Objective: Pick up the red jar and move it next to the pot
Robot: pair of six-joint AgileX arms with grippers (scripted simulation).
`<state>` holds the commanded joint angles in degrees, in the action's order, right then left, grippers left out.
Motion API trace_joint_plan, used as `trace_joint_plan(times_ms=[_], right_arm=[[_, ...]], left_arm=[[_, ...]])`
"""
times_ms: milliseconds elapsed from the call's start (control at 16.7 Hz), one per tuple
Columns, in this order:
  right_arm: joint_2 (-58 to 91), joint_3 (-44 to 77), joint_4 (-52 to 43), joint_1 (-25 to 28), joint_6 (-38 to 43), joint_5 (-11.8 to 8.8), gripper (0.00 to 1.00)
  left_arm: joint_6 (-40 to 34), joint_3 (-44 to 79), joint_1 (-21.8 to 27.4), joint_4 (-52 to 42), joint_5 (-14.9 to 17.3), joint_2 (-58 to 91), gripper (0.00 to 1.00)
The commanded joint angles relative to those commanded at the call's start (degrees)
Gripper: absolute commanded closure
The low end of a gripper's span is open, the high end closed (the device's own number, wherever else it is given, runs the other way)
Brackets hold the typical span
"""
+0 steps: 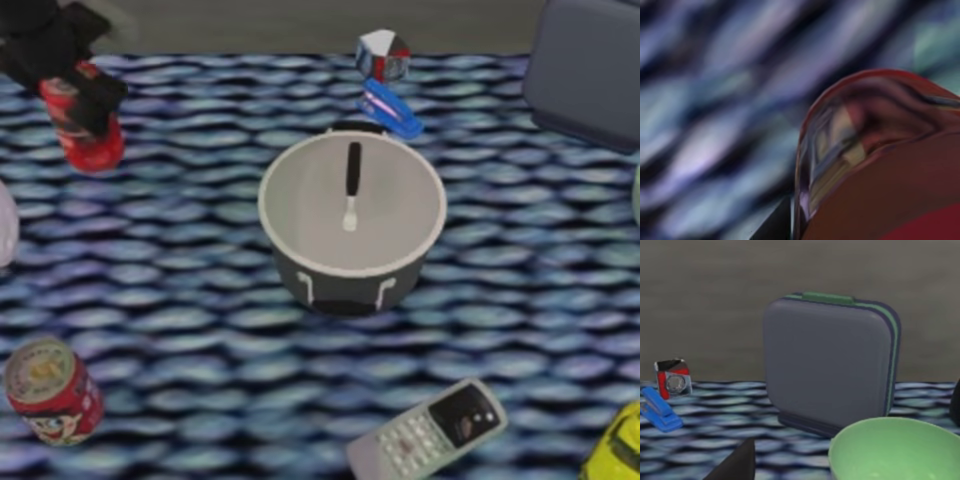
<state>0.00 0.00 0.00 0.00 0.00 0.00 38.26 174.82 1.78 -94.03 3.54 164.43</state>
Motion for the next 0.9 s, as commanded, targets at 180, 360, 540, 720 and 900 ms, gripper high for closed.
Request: trace_joint_plan(times_ms=[180,360,540,720,900], right_arm=[[0.0,0.0,0.0,0.0,0.0,0.0,0.0],[0.0,0.0,0.0,0.0,0.0,0.0,0.0],[0.0,0.0,0.0,0.0,0.0,0.0,0.0],[0.0,0.0,0.0,0.0,0.0,0.0,0.0],[0.0,0.0,0.0,0.0,0.0,0.0,0.0]], left_arm=[[-0.01,-13.5,-0.13,3.99,-0.11,-9.0,1.0],[-0.05,-30.08,-0.33,8.26,-0.24,-18.92,1.0],[-0.11,-46.19,-0.58,12.5,-0.38,-28.72,1.0],[-0.11,-57.72,-0.79,16.29,-0.49,-37.17,1.0],[-0.08,-63.77,-0.94,18.75,-0.56,-42.44,1.0]])
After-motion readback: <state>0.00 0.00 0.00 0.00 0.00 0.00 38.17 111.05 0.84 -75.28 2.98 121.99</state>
